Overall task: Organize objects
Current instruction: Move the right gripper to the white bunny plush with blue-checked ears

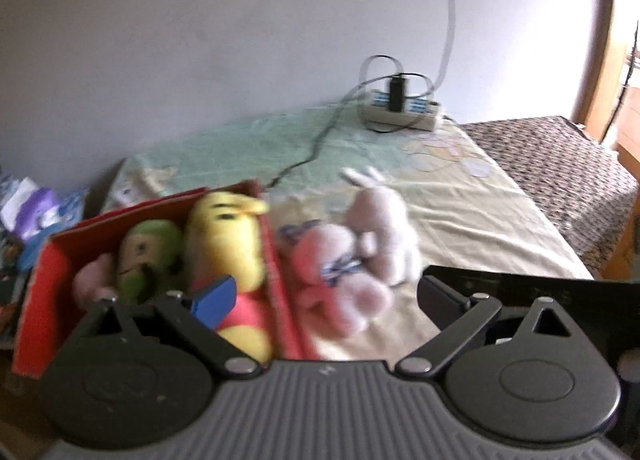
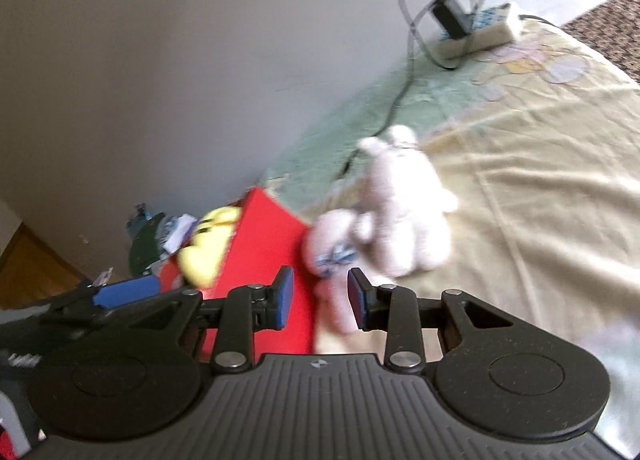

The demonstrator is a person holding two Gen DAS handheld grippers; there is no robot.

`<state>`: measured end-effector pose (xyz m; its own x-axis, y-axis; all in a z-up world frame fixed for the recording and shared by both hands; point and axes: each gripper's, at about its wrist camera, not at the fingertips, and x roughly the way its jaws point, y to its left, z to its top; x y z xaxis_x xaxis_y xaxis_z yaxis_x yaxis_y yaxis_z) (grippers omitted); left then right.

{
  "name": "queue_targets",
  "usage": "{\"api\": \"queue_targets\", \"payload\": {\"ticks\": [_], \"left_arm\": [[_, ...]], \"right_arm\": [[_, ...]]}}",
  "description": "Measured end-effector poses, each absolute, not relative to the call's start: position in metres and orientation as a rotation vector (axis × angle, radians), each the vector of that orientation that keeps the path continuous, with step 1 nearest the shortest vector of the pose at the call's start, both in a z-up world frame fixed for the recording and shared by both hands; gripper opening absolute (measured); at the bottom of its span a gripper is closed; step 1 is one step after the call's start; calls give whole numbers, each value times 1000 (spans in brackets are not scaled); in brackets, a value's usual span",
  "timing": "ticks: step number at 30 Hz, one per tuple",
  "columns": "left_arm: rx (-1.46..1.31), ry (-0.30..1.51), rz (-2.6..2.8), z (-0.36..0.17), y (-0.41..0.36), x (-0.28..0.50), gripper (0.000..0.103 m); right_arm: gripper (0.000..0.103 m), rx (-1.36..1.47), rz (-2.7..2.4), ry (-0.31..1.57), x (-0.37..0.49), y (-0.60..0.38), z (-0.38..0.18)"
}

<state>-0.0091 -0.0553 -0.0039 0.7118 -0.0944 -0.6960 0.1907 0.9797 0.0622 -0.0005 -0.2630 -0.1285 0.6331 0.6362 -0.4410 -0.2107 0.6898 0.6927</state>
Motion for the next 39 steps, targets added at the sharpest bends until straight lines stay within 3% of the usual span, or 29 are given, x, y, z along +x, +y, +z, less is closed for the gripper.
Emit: {"api": "queue_targets", "payload": {"ticks": [15,20,26,27,28,31,34,39], "left_arm": [[142,900,-302,-66,-105,23,98],[141,923,-313,-73,-107,26,98],[135,939,-319,-74,-107,28,98],[140,941,-312,-74,-107,29,96],[152,942,-299,-76,-108,30,96],[146,958,-298,-78,-105,35,97],[141,955,-305,-78,-105,37,97],[145,956,-328,-78,-109,44,97]], "right_arm": [[38,597,541,781,74,-266,-145],[38,553,624,735,100,-248,-133],[38,534,708,816,131,-220,-146],[37,528,697,835,134,-219,-150],[27,527,692,853,136,-220,-155],[19,584,681,856,135,-237,-160],[14,623,650,836,130,-262,-163],[14,648,577,834,122,-299,-163]]}}
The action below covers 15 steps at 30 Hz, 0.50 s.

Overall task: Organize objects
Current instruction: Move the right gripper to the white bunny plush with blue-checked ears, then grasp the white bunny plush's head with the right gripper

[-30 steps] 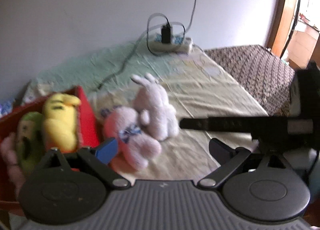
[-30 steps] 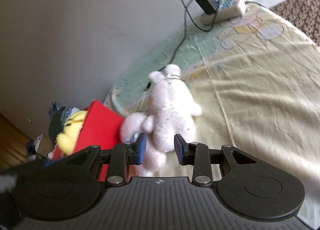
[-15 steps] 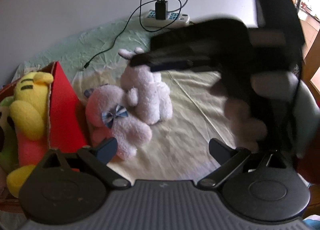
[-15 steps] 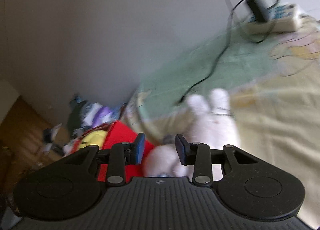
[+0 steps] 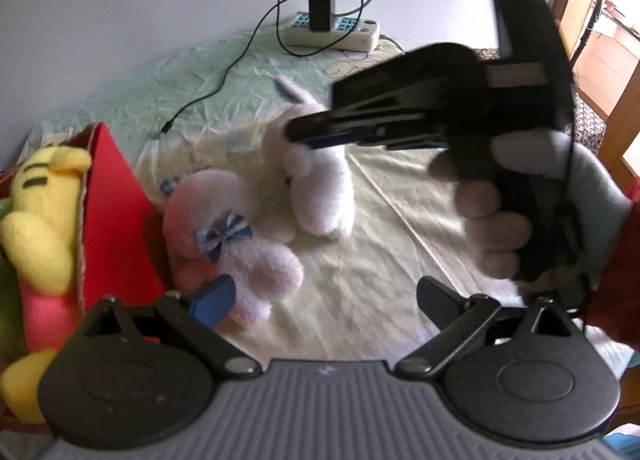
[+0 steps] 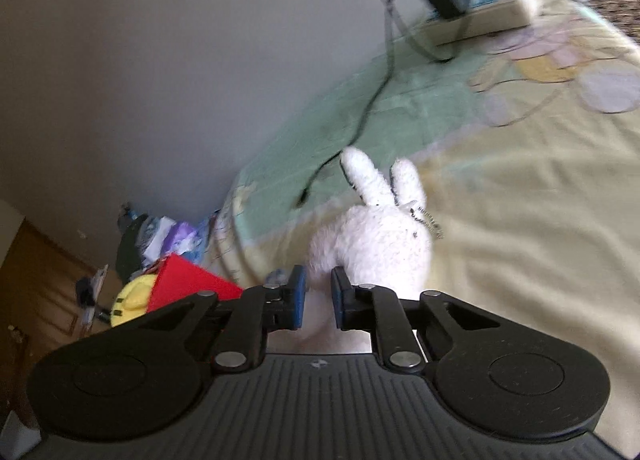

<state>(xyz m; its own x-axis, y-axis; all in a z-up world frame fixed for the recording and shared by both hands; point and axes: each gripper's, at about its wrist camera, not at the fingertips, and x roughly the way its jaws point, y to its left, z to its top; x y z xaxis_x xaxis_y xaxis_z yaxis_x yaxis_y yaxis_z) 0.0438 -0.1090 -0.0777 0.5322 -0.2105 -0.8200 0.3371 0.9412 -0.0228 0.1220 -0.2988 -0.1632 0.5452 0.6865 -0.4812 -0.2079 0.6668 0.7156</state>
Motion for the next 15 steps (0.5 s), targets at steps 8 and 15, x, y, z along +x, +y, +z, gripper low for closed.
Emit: {"api": "queue_targets", "payload": {"ticks": [8,15], "left_arm": [[78,941,-406,-72,-117,68,97],[50,941,-437,-84,-134,105,95]], "right_arm": [[35,701,399,842,106,-348,-178],[44,746,381,852,104,-354,-188]]}}
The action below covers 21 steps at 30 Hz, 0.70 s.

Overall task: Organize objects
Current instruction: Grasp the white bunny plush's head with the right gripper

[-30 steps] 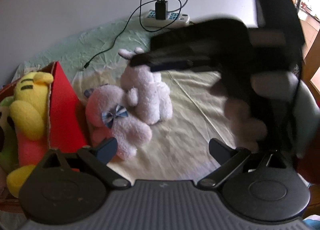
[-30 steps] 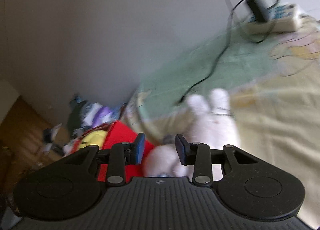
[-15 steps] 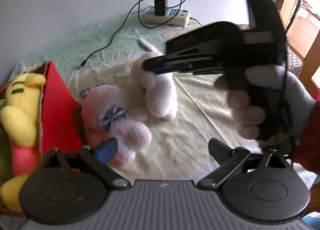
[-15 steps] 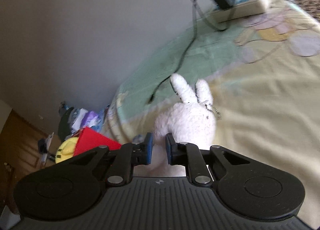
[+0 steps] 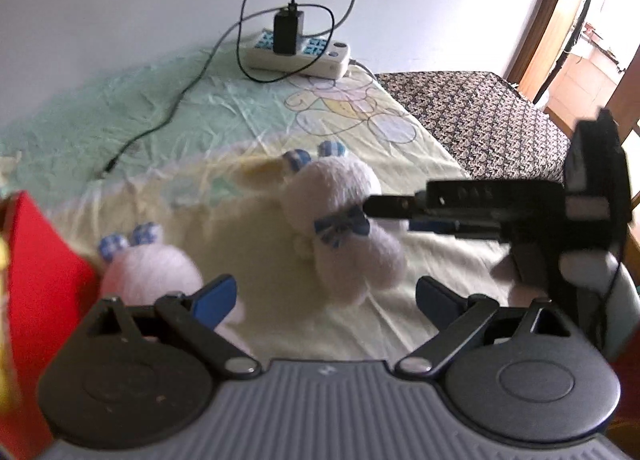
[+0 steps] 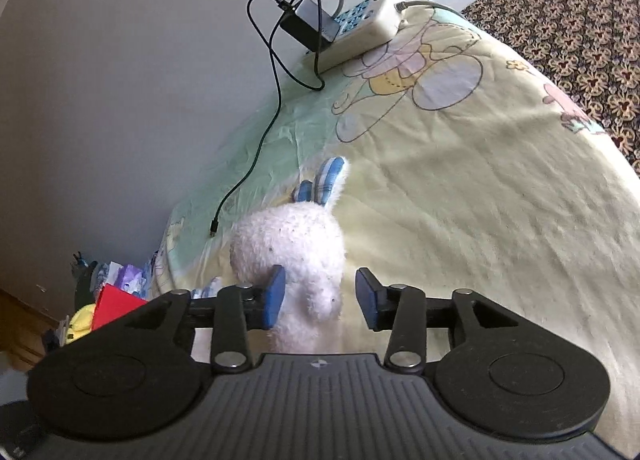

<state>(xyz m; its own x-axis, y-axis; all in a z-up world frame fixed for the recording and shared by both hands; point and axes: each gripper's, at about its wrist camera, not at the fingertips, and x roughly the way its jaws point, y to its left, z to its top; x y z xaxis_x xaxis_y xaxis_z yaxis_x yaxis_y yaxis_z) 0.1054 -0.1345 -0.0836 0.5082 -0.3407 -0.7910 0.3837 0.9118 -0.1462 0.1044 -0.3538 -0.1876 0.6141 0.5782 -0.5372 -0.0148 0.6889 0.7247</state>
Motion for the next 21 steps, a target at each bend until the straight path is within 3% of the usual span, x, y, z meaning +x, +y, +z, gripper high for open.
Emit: {"api": "queue_targets", "payload": {"ticks": [7,17,21], "left_arm": [[-42,1014,-429,-115,-138,144,80],[-175,1067,-506,-136,-140,170,75],[-212,1090,-531,-142,-141,176,75]], "right_arm": [[46,818,478,882,117,-352,-196],[48,899,512,908,132,-351,-211],[42,903,532,916,130,-351,-211]]}}
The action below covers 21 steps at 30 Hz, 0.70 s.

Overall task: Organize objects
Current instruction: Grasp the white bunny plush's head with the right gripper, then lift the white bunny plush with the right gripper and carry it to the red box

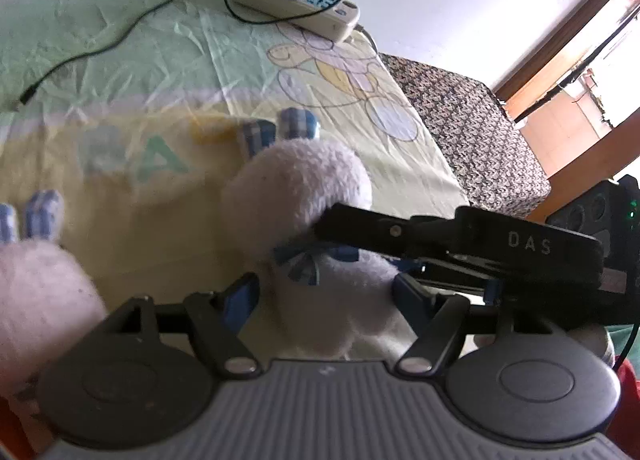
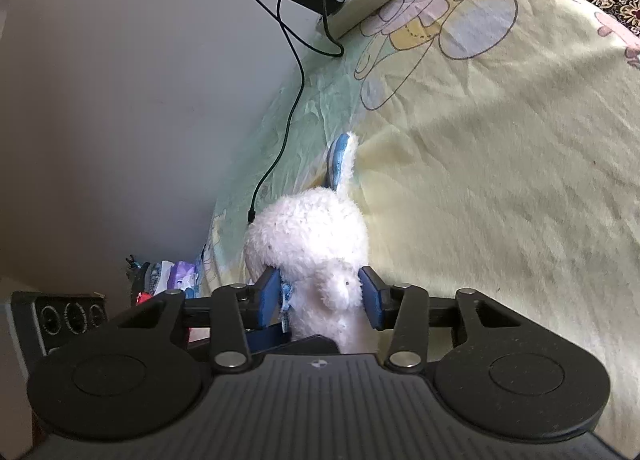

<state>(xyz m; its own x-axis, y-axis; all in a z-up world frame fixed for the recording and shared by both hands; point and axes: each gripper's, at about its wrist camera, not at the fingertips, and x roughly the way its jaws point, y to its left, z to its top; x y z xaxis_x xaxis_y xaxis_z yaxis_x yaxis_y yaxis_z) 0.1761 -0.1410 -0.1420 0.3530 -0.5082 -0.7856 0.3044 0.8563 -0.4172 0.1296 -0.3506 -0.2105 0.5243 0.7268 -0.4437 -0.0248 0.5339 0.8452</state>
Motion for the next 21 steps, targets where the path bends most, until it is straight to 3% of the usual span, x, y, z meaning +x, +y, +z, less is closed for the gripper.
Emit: {"api": "queue_targets", "payload": {"ticks": [2,3,21], "left_arm": [[-210,1097,-541,-143,-143,176,72],[-202,1104,-551,-143,-145,176,66],[-99,1078,-538,-112,-137,114,62]], "right_arm": [[39,909,544,920,126,-349,-210],[38,903,544,919,124,-349,-208],[36,834,606,904,47,-333,-171]]}}
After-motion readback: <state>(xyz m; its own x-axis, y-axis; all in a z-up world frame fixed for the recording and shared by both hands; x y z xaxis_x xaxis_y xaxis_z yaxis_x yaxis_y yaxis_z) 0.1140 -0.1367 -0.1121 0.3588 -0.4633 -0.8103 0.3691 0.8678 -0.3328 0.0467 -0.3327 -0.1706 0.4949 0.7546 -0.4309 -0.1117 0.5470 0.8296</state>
